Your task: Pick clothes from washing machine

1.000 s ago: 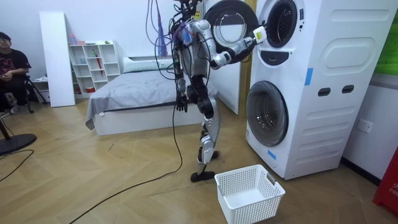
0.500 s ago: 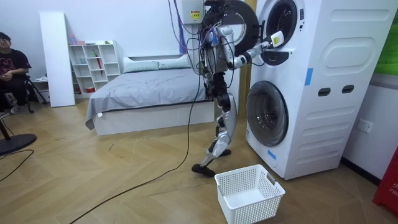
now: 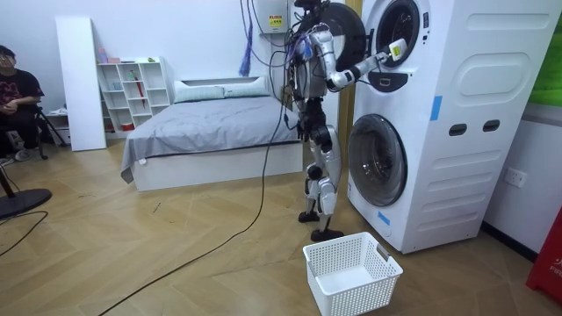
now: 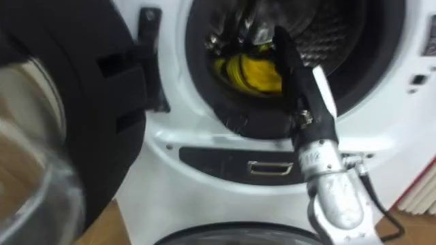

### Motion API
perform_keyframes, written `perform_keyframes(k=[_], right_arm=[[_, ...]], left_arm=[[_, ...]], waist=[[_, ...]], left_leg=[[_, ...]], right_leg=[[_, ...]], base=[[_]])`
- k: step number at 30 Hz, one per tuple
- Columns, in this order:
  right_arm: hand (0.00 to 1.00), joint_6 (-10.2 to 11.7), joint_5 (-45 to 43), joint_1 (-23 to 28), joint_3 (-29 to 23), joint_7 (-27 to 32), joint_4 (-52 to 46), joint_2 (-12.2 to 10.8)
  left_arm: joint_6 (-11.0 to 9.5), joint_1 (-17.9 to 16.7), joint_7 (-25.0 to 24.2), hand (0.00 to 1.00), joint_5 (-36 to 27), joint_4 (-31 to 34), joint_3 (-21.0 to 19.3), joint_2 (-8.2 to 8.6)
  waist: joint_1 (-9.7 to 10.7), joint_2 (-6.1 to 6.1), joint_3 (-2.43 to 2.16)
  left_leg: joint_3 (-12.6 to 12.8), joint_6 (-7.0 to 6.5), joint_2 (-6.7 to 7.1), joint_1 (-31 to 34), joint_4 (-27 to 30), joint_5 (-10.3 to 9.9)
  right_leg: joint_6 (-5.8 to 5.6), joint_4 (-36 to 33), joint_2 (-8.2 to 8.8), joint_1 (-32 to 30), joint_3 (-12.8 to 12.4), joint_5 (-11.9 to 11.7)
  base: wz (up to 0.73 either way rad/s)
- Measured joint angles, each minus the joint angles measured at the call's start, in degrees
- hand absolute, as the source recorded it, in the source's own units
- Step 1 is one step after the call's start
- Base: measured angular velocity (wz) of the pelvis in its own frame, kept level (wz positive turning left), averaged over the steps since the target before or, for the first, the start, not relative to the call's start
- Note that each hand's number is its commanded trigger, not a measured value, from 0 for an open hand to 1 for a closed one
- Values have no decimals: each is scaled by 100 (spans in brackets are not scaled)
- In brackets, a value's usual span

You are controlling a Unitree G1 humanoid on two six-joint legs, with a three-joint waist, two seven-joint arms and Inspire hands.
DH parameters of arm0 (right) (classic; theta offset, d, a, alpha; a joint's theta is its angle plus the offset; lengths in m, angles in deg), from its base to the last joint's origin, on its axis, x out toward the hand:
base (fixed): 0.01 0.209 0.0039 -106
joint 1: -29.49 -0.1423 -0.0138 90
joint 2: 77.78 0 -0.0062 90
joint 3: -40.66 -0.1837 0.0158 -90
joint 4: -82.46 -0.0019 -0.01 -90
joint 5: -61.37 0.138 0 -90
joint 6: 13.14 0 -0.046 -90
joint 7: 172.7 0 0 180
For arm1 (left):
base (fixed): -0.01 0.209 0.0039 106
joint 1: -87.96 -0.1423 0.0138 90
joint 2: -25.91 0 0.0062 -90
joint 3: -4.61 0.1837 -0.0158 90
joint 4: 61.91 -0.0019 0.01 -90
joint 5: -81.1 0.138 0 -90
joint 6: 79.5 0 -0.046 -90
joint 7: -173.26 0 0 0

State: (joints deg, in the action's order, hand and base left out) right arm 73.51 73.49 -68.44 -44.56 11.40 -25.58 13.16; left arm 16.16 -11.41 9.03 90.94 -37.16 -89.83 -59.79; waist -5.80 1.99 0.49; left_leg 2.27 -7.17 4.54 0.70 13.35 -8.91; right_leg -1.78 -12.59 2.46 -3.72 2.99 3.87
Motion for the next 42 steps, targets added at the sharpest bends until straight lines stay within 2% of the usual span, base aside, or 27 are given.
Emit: perform_keyframes(k=[2, 5, 7, 11, 17, 22, 27, 30, 32, 42], right_arm=[[0, 0, 103, 2, 38, -126, -94, 26], [0, -3, 148, 2, 91, -246, -95, 21], [0, -3, 144, 2, 119, -274, -95, 18], [0, -2, 99, 1, 123, -390, -162, 11], [0, -31, -138, 1, 123, -510, -332, 20], [0, -32, -202, 2, 123, -554, -369, 30], [0, -32, 24, 3, 108, -557, -418, 118], [0, -31, 33, 2, -17, -474, -522, 127], [0, -29, 175, 2, -294, -333, -533, 129], [0, -27, 301, 73, -439, -82, -831, 98]], left_arm=[[2, -11, -11, 0, 11, -1, -27, 13], [7, -19, -19, 0, 99, 0, -49, 14], [11, -26, -18, 0, 95, 2, -49, 35], [28, 45, -20, 0, 96, 16, -55, 211], [23, 221, -20, 0, 90, 19, -46, 328], [14, 180, -16, 0, 91, -12, -55, 329], [-38, -38, -16, 0, 96, -174, -185, 313], [-35, -190, -16, 0, 100, -225, -248, 306], [-25, -264, -16, 0, 100, -229, -364, 305], [-69, -274, -14, 0, 100, -34, -662, 307]], waist=[[-71, -30, 8], [-117, -36, -10], [-119, -32, -9], [-57, 2, -33], [-61, 40, -58], [-60, 39, -57], [-8, 27, -45], [58, 25, -36], [69, 46, -48], [149, 47, -58]], left_leg=[[15, 77, -54, -67, -87, -47], [49, 154, -131, -167, -143, -81], [47, 189, -175, -238, -186, -78], [-52, 205, -197, -228, -184, -76], [-95, 238, -223, -233, -184, -92], [-86, 264, -252, -241, -199, -108], [-107, 301, -277, -303, -208, -134], [-173, 310, -270, -336, -217, -145], [-186, 315, -275, -341, -237, -148], [-222, 325, -273, -338, -273, -156]], right_leg=[[34, 23, -71, 75, -47, -17], [105, 152, -151, 206, -55, 28], [107, 269, -179, 313, -52, 27], [174, 298, -216, 351, 32, 37], [200, 300, -261, 387, 33, 50], [231, 319, -272, 396, 41, 70], [257, 403, -271, 517, 123, 68], [260, 412, -271, 579, 171, 109], [268, 411, -270, 580, 176, 131], [272, 414, -260, 585, 224, 184]], base=[[-11], [-5], [5], [10], [2], [0], [5], [14], [10], [4]])
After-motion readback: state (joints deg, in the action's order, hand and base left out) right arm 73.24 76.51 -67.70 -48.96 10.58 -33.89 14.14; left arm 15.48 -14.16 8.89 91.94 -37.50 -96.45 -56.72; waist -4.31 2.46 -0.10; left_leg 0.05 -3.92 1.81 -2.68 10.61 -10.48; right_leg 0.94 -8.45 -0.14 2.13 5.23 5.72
